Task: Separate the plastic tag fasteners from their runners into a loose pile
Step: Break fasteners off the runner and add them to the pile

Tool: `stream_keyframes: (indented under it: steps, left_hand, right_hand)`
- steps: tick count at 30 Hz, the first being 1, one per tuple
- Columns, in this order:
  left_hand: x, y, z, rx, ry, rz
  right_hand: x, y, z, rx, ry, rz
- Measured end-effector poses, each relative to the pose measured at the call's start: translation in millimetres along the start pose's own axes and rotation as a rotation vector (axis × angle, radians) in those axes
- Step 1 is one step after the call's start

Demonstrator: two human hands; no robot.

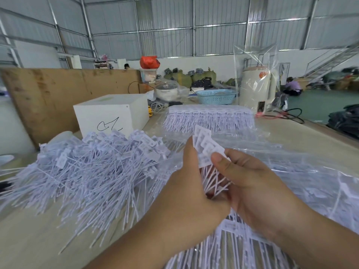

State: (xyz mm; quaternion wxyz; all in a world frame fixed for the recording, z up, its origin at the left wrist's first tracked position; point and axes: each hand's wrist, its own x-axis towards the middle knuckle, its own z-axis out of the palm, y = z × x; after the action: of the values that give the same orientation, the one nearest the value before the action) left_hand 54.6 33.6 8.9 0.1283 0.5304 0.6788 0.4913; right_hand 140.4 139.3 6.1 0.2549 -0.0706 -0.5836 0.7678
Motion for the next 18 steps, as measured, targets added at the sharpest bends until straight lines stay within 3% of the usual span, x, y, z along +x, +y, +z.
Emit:
stream_keyframes:
  steps: [5,11,13,15,18]
  left_hand:
    - [-4.8,2.7,-6.1,0.202,-0.011,-0.061]
    - [1.7,-4.8,-23.2,0.25,-0.073,-0.113]
    - [6.1,-13.7,-37.3,0.294,0.005,-0.171]
    - [11.0,-23.3,-55.3,0.404,0.127,-0.219]
    - [20.0,-44.3,-78.5,0.631,0.289,-0.262]
  right_hand:
    - [0.9,-1.4,0.6,0.087,0.051,0.002]
    - [0.3,-0.1,0.3,0.12,0.053,0.062]
    - [0.3,0.5,-2.7,-0.057,0.129,0.095]
    - [-1.5,1.6,-5.5,-0.411,0.155,0.146]
    - [-5.6,6.8,-6.4,-0.965,-0.02,0.107]
